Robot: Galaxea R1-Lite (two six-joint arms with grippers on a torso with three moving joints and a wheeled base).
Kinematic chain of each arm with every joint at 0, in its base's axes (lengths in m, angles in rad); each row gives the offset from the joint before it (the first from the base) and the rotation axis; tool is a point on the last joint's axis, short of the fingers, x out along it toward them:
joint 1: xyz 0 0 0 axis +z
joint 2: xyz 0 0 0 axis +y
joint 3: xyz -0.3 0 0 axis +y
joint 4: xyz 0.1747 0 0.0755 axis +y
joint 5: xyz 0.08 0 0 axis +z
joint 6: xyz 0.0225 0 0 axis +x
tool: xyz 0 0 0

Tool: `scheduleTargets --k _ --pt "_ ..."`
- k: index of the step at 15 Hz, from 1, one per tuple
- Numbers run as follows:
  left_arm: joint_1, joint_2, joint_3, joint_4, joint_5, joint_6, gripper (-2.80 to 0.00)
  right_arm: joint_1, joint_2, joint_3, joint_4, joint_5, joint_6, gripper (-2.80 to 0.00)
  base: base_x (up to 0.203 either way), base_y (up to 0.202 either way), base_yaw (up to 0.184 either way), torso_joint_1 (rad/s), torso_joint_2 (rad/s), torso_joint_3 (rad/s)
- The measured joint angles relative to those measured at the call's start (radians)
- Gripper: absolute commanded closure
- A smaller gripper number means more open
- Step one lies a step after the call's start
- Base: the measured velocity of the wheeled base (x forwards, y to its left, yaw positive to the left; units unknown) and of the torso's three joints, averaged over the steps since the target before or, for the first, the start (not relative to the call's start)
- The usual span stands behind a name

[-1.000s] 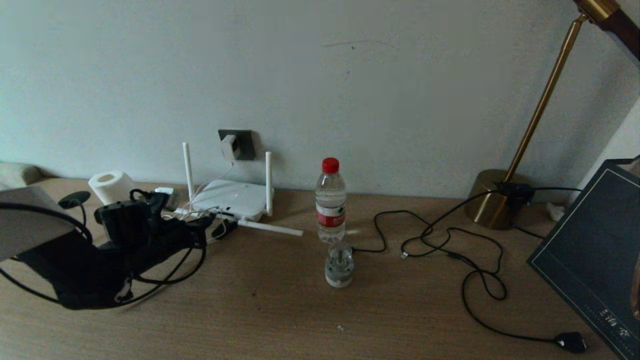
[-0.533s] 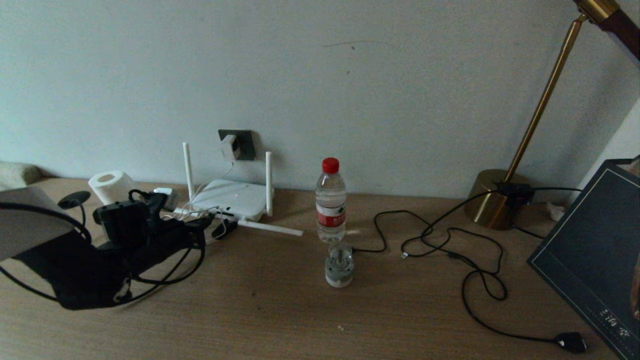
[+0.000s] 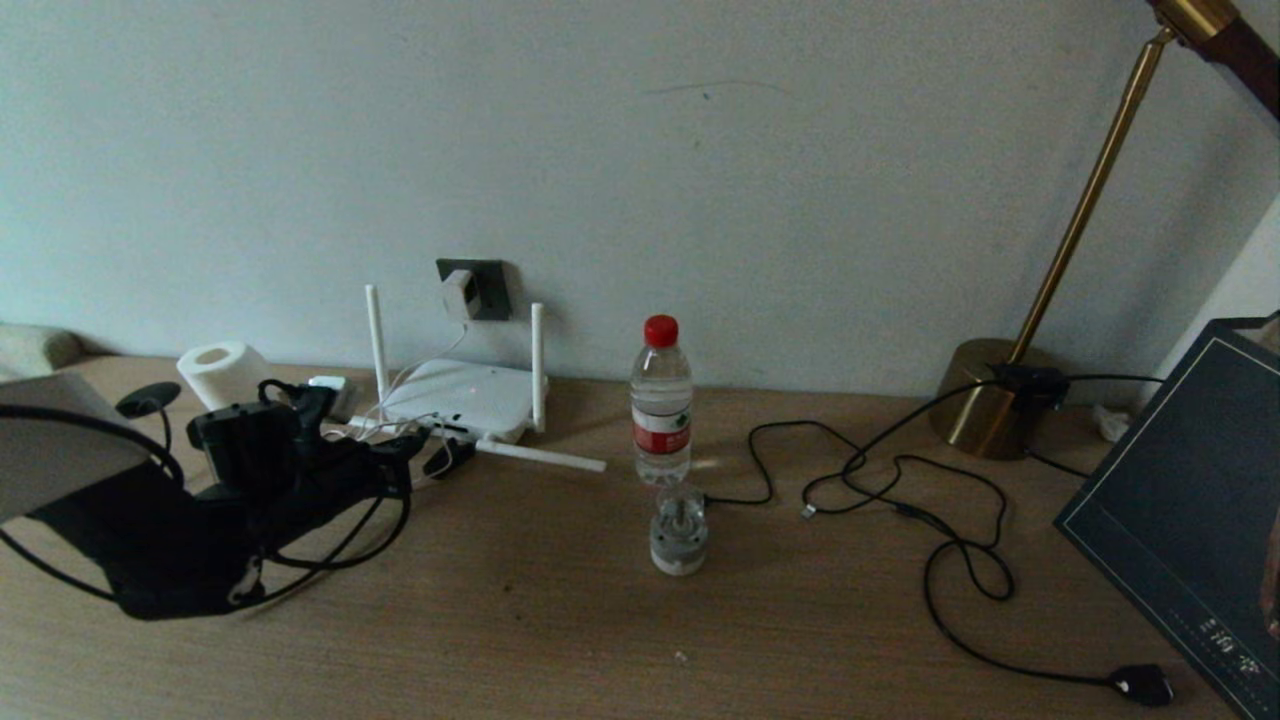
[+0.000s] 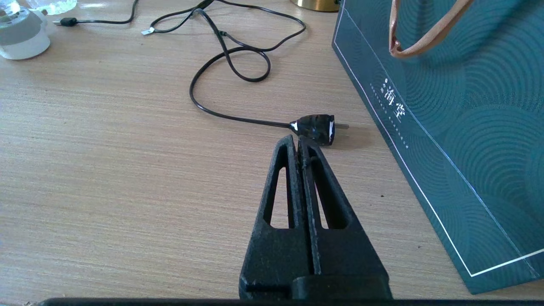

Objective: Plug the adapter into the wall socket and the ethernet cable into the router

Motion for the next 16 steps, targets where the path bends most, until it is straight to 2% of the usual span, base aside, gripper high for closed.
scheduleTargets --k 16 --pt "0.001 0.022 -0.026 0.0 0.0 0.0 0.0 0.0 0.0 0.0 0.0 0.0 0.0 0.0 0.0 0.0 0.0 0.0 0.0 0.0"
